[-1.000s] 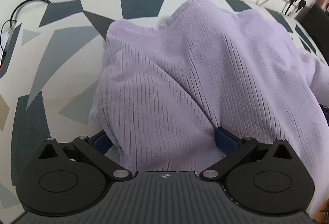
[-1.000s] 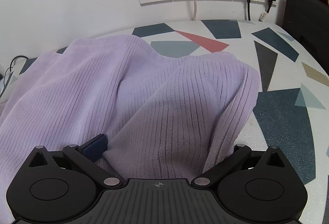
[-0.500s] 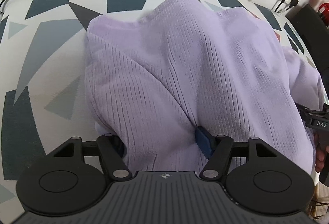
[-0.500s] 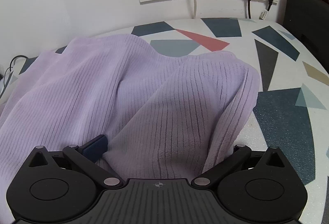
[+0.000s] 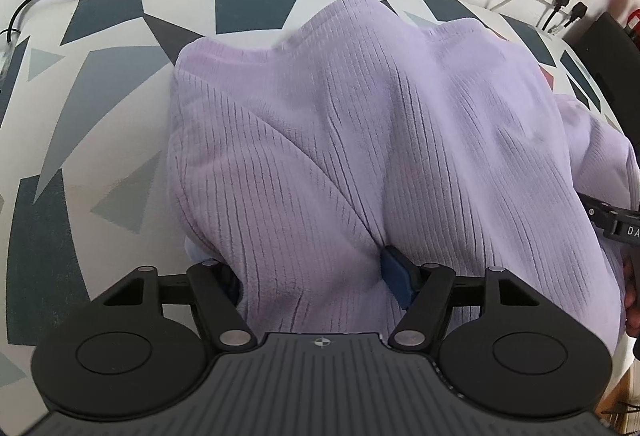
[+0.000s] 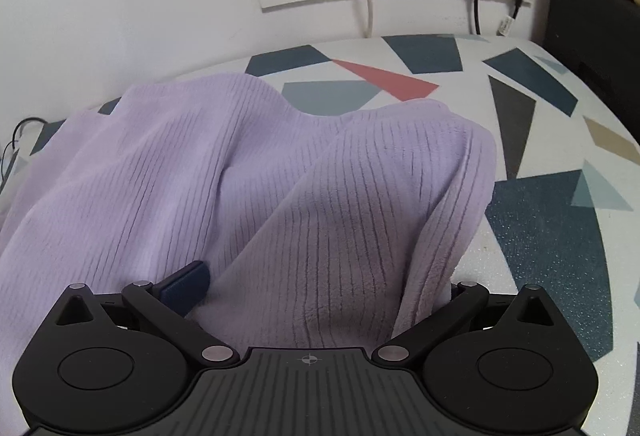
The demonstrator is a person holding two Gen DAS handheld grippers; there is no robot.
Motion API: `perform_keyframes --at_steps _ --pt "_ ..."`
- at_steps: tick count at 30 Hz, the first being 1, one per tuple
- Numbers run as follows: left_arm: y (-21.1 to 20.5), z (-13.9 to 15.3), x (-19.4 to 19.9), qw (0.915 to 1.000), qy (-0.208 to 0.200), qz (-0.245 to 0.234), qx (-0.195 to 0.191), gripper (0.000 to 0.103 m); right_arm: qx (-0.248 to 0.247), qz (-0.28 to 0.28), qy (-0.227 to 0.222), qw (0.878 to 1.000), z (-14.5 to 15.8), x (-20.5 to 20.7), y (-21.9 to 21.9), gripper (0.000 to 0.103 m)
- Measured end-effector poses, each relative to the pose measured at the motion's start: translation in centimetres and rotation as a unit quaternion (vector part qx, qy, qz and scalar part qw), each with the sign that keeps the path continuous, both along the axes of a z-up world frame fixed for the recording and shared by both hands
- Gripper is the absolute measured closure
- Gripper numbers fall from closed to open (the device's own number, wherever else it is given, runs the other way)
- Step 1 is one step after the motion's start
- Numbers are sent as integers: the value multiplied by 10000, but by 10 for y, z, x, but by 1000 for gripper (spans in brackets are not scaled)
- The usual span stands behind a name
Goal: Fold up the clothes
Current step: 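Slide both grippers under the folded robe's edges from opposite sides, then close both grippers on the folded robe's edges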
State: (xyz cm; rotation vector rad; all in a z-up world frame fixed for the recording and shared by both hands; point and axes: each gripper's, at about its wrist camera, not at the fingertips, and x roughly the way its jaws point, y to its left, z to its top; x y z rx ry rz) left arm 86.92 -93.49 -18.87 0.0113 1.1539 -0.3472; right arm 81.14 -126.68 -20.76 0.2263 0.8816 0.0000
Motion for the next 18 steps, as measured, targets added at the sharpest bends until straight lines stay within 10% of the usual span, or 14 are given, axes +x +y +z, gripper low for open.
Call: perform_keyframes --at_steps 18 --pt "-3 -2 -17 9981 -374 496 28 34 -255 -31 113 9996 0 1 12 2"
